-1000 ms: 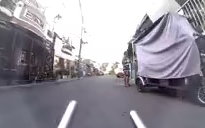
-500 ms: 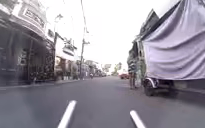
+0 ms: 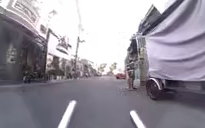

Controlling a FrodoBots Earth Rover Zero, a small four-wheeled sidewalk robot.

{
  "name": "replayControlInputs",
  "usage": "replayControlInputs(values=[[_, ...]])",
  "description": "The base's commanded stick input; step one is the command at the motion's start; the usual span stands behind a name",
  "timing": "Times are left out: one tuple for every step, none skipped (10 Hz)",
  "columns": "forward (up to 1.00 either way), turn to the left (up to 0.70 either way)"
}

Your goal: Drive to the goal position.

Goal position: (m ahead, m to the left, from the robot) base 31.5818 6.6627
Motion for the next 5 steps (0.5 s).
replayControlInputs(values=[[1.00,-0.40],[1.00,-0.27],[1.00,0.00],[1.00,0.00],[1.00,0.00]])
